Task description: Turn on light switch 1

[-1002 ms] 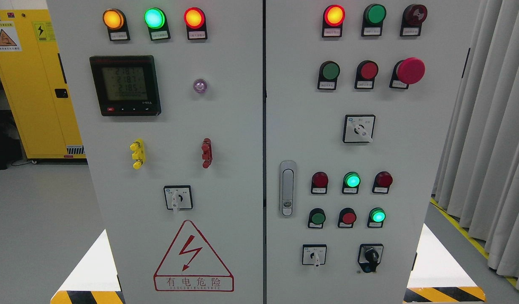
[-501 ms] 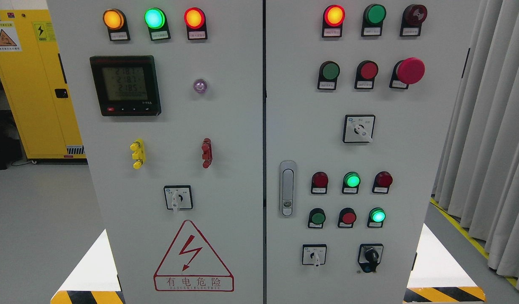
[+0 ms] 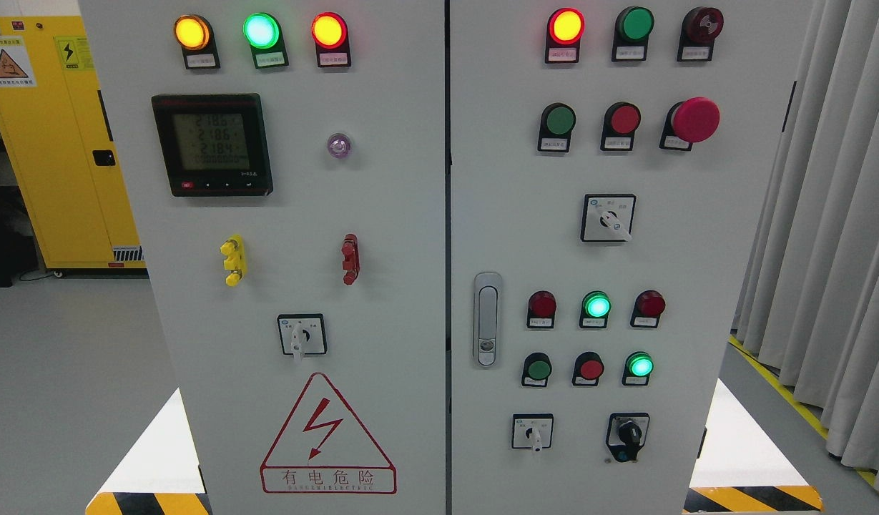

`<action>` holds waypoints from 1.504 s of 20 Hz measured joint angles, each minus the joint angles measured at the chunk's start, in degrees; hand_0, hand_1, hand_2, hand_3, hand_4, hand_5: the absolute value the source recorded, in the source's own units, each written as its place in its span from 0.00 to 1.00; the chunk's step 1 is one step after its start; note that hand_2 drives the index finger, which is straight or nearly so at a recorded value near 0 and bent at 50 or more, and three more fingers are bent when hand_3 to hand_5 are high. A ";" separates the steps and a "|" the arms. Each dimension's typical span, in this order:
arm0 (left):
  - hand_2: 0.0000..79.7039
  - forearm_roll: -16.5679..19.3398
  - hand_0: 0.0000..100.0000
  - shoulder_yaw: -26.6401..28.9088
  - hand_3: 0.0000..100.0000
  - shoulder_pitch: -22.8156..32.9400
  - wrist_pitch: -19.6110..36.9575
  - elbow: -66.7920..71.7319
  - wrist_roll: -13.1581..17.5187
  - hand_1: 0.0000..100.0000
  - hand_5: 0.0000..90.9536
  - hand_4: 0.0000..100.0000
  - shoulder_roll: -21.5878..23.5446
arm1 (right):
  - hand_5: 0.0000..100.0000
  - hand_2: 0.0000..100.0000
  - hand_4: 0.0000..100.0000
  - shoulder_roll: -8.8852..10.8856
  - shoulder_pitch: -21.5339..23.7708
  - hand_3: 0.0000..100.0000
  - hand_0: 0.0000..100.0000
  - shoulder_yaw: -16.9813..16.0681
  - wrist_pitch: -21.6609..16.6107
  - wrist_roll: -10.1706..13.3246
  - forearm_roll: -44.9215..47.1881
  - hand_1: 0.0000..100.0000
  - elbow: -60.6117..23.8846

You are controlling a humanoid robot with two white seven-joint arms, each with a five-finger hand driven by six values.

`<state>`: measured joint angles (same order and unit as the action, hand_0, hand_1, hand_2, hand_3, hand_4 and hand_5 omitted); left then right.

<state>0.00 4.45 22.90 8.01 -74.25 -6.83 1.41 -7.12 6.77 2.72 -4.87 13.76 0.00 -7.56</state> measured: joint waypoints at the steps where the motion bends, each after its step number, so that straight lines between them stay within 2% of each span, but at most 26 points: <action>1: 0.60 0.00 0.29 0.00 0.82 0.16 0.20 -2.13 -0.77 0.61 0.77 0.82 0.12 | 0.00 0.04 0.00 0.00 0.00 0.00 0.00 0.00 0.00 0.00 0.00 0.50 0.00; 4: 0.63 0.00 0.27 -0.30 0.86 0.61 0.56 -9.11 -2.10 0.64 0.80 0.84 0.43 | 0.00 0.04 0.00 0.00 0.00 0.00 0.00 0.00 0.00 0.00 0.00 0.50 0.00; 15: 0.65 0.00 0.24 -2.60 0.87 0.87 0.76 -28.47 -3.31 0.64 0.81 0.84 0.95 | 0.00 0.04 0.00 0.00 0.00 0.00 0.00 0.00 0.00 0.00 0.00 0.50 0.01; 18: 0.65 0.00 0.19 -3.04 0.87 0.27 0.60 -31.64 -4.90 0.65 0.81 0.84 0.65 | 0.00 0.04 0.00 0.00 0.00 0.00 0.00 0.00 0.00 0.00 0.00 0.50 0.01; 23: 0.65 0.00 0.16 -3.67 0.87 -2.23 -0.48 -35.44 -6.34 0.65 0.79 0.82 -0.09 | 0.00 0.04 0.00 0.00 0.00 0.00 0.00 0.00 0.00 0.00 0.00 0.50 0.01; 30: 0.67 1.17 0.13 -4.48 0.85 -8.37 -7.11 -38.55 -6.71 0.66 0.79 0.82 -1.32 | 0.00 0.04 0.00 0.00 0.00 0.00 0.00 0.00 0.00 0.00 0.00 0.50 0.00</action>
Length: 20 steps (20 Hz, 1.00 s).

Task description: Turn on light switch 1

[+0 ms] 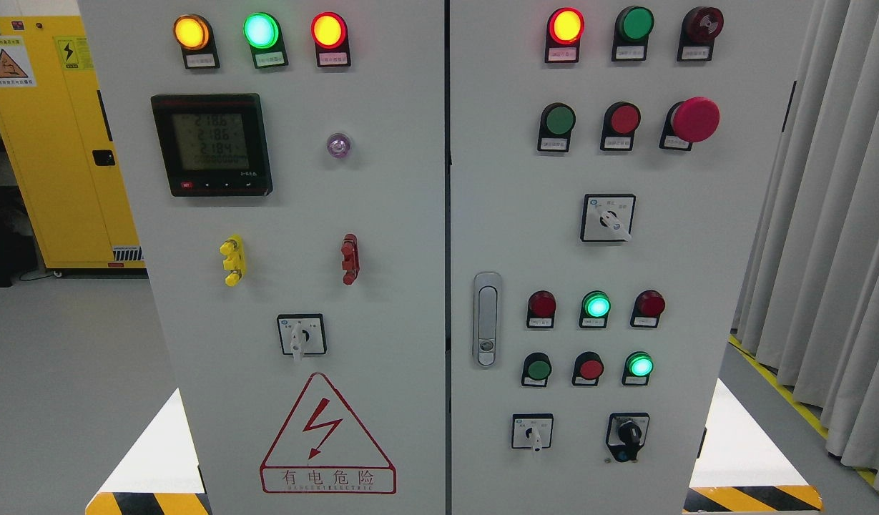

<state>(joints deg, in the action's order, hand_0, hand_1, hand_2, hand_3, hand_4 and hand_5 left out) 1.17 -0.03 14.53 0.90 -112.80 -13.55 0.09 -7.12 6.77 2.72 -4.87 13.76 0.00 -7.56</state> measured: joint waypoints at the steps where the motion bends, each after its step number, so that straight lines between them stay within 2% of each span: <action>1: 0.67 0.28 0.13 -0.27 0.85 -1.10 -1.07 -0.33 -0.12 0.66 0.79 0.82 -0.24 | 0.00 0.04 0.00 0.00 0.00 0.00 0.00 0.00 0.00 0.00 0.00 0.50 0.00; 6: 0.74 1.50 0.11 -1.62 0.86 -6.34 -7.31 -1.47 -2.87 0.71 0.79 0.82 -1.70 | 0.00 0.04 0.00 0.00 0.00 0.00 0.00 0.00 0.00 0.00 0.00 0.50 0.00; 20: 0.75 6.25 0.08 -4.41 0.88 -16.68 -17.38 -2.83 -7.84 0.74 0.81 0.83 -4.74 | 0.00 0.04 0.00 0.00 0.00 0.00 0.00 0.00 0.00 0.00 0.00 0.50 0.00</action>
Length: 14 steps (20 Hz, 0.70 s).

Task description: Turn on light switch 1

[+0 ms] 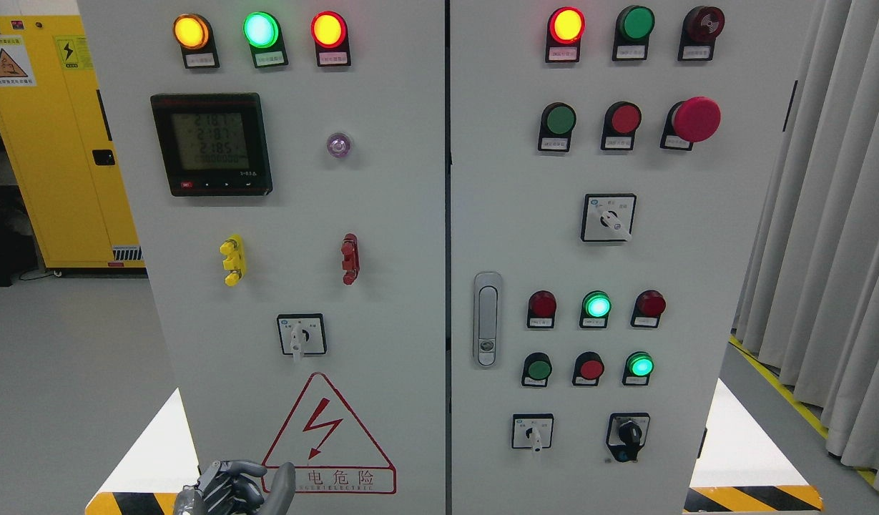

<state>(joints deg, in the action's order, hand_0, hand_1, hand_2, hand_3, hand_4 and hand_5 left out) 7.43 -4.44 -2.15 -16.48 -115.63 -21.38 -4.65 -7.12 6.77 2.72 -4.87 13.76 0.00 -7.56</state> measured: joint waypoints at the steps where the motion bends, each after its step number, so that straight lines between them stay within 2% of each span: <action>1: 0.75 0.15 0.08 -0.10 0.88 -0.59 -0.69 -0.04 -0.22 0.74 0.81 0.84 -0.16 | 0.00 0.04 0.00 0.00 0.00 0.00 0.00 0.00 0.00 0.00 0.00 0.50 0.00; 14: 0.76 1.27 0.07 -0.86 0.90 -7.74 -8.28 -0.22 -1.42 0.73 0.83 0.84 -1.52 | 0.00 0.04 0.00 0.00 0.00 0.00 0.00 0.00 0.00 0.00 0.00 0.50 0.00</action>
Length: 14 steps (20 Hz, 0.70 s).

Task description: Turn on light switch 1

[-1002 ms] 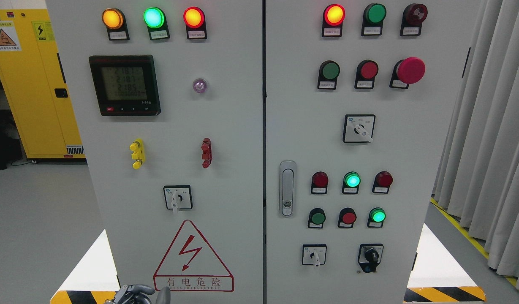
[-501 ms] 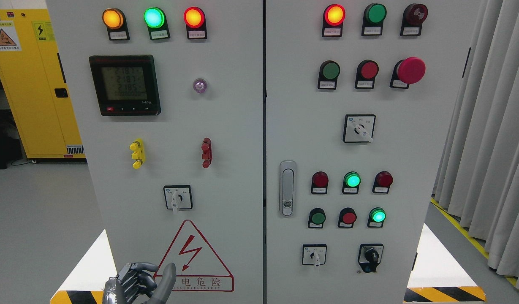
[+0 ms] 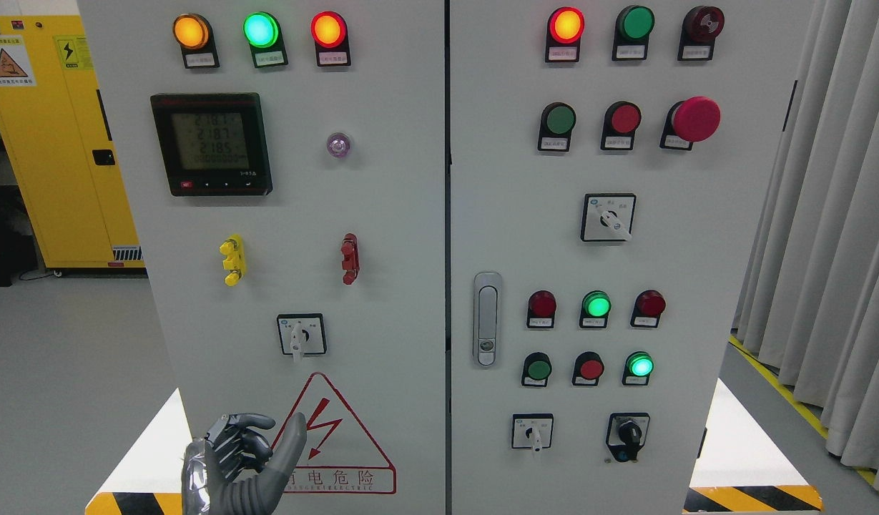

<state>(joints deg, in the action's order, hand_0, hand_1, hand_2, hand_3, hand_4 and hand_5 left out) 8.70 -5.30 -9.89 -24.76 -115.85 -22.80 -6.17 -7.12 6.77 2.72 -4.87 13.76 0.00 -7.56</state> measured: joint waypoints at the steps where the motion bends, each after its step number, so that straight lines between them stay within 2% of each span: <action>1: 0.76 0.15 0.07 -0.03 0.90 -0.44 -0.40 -0.01 -0.08 0.73 0.84 0.84 -0.08 | 0.00 0.04 0.00 0.00 0.00 0.00 0.00 0.00 0.00 0.00 0.00 0.50 0.00; 14: 0.76 2.06 0.07 -0.24 0.91 -5.50 -5.76 0.00 -0.35 0.74 0.84 0.85 -0.96 | 0.00 0.04 0.00 0.00 0.00 0.00 0.00 0.00 0.00 0.00 0.00 0.50 0.00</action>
<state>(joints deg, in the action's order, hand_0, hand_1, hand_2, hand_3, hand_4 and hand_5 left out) 10.76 -5.54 -15.39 -30.51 -115.85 -23.16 -7.13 -7.12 6.77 2.72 -4.87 13.76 0.00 -7.56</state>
